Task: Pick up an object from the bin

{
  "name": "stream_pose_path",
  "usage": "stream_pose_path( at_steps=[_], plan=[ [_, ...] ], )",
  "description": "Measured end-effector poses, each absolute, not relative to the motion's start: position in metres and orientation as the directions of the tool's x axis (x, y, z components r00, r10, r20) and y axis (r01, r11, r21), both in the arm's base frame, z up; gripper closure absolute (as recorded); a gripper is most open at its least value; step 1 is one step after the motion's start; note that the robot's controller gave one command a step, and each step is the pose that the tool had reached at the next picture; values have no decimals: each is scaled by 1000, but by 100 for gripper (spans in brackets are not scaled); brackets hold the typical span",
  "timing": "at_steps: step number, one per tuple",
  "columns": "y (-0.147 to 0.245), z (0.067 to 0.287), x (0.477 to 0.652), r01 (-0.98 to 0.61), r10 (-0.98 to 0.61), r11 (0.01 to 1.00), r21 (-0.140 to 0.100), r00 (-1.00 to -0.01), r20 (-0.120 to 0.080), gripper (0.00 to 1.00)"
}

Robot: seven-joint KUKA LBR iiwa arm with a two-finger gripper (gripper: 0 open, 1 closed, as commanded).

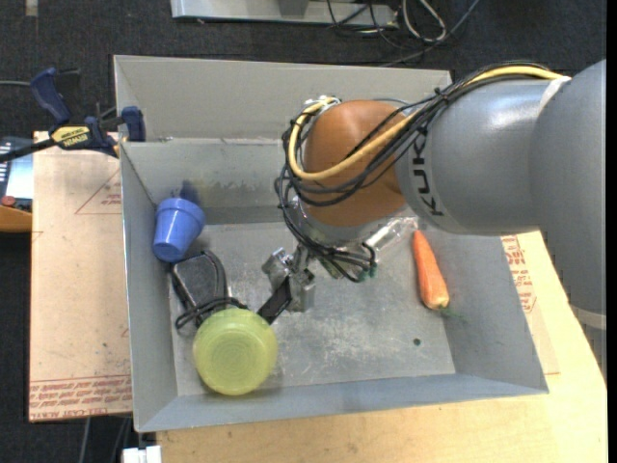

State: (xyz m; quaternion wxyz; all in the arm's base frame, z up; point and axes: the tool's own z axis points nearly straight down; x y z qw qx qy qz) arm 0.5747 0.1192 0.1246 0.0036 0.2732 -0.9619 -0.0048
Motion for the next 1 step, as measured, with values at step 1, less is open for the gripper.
stream_pose_path(
  at_steps=[1],
  plan=[
    [119,157,574,-525,-525,851,13,-851,7,100]
  ],
)
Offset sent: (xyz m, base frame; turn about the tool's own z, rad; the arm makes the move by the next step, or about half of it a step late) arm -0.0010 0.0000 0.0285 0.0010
